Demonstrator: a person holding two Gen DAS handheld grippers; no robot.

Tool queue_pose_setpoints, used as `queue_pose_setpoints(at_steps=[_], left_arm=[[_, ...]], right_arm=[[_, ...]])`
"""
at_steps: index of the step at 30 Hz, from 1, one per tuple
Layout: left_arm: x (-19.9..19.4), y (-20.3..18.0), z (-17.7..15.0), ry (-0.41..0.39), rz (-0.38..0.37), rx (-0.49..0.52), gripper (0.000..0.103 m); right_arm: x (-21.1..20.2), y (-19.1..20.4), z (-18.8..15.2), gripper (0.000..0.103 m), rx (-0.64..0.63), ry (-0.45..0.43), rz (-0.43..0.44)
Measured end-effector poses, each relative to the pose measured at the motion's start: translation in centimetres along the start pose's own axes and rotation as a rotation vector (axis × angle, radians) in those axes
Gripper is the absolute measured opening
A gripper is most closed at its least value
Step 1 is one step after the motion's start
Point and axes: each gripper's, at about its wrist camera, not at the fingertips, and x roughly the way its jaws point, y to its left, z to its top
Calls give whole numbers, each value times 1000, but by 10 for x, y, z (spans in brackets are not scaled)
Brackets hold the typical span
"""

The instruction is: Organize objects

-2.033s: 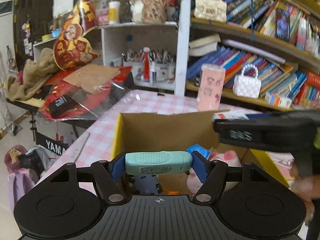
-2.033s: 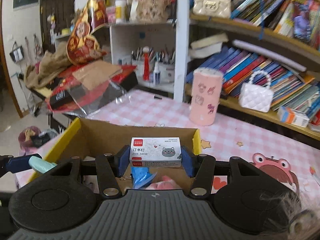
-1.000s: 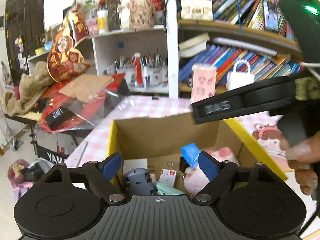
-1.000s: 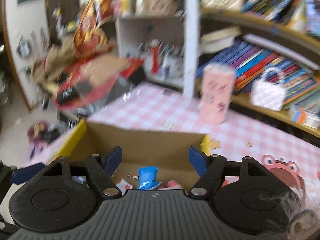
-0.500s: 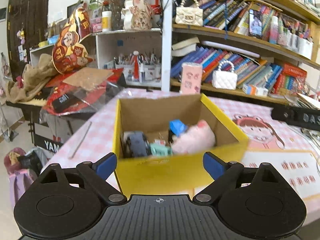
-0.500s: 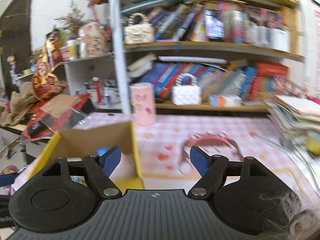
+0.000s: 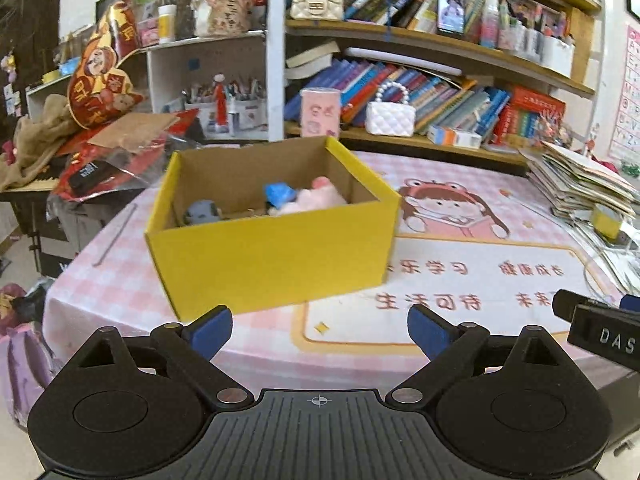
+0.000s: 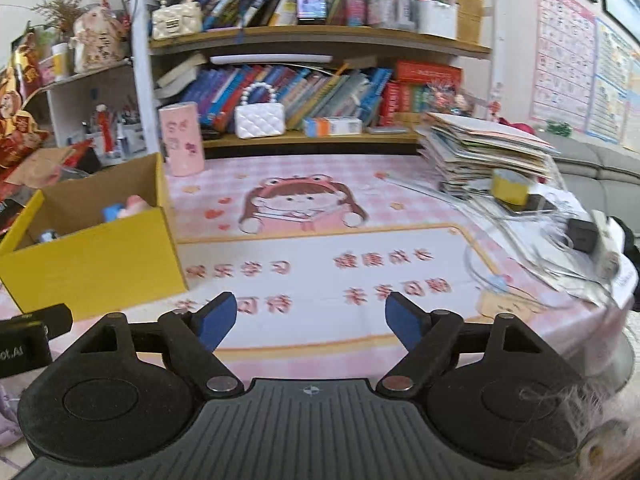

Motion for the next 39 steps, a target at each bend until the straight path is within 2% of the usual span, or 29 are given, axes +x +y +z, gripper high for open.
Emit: queue_pose_setpoints(at_steps=[5,10,18,23,39], left_arm=[[-2,-21,-5,4,-19,46,96],[-2,-35,-10,8,-4,71,97],[0,-47,-10,17,36,91,98],[-1,-53,-10,12,52,101,102],[-1,-56,-12,44,86,95,102]], right_arm=[[-8,-17,-12,83,17,16,-40],[-8,-26,-16,85,22,29,-76],[-5,-24,-14,91,-18,37,-73],[-5,-23,-12,98,-24,35,-62],[-5,-23,-14,103,-29,50,-75]])
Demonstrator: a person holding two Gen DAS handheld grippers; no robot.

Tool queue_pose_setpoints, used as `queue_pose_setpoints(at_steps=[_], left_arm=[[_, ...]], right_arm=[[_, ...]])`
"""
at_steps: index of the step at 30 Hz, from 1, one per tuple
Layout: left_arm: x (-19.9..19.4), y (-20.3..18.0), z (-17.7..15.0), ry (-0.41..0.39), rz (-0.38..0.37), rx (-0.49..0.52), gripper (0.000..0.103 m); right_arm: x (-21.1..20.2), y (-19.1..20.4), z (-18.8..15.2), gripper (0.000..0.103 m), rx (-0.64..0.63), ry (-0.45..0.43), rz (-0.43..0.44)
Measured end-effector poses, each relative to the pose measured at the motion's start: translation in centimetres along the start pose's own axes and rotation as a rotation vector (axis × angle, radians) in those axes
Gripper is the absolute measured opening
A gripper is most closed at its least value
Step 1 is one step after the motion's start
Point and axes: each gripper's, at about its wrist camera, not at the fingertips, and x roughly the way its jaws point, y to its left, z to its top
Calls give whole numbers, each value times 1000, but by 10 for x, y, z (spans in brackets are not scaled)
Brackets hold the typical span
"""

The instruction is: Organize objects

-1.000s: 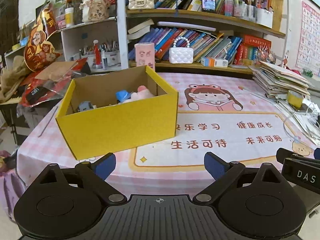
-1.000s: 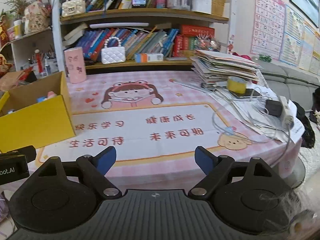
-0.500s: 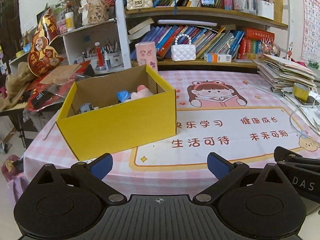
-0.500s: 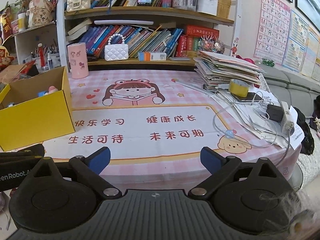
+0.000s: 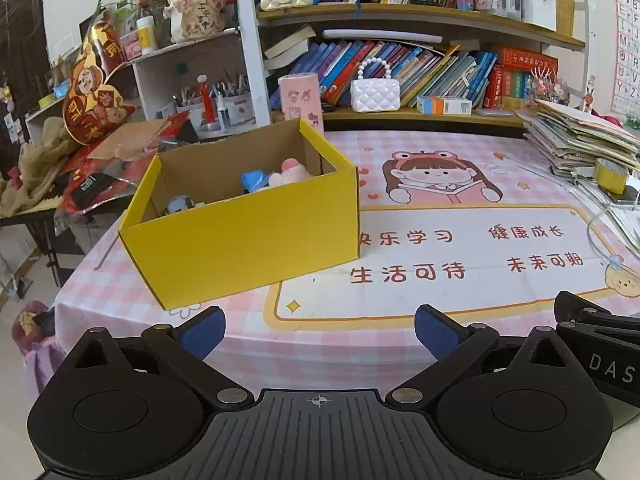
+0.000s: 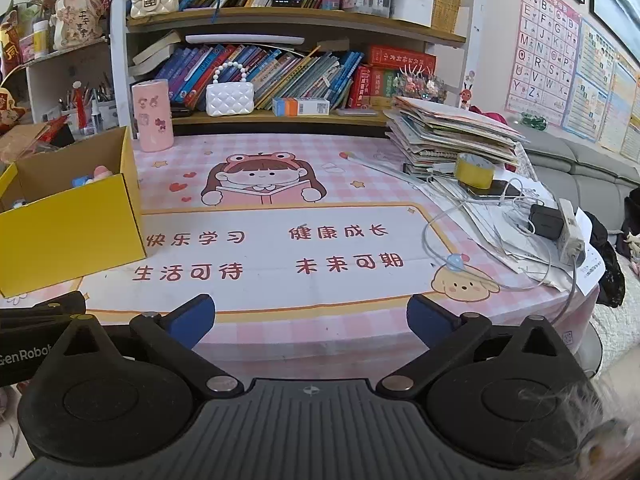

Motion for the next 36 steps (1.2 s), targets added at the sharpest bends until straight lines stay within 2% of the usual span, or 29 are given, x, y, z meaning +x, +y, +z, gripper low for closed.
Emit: queue_pose_setpoints(at_steps=[20,36], left_arm=[[-2,1,0,-1,9,-11,102],[5,-4,1,6,-38,-28,102]], right_arm=[[2,0,-3,103,-6,18,-12],[13,-4,-1,103,-4,58,-23]])
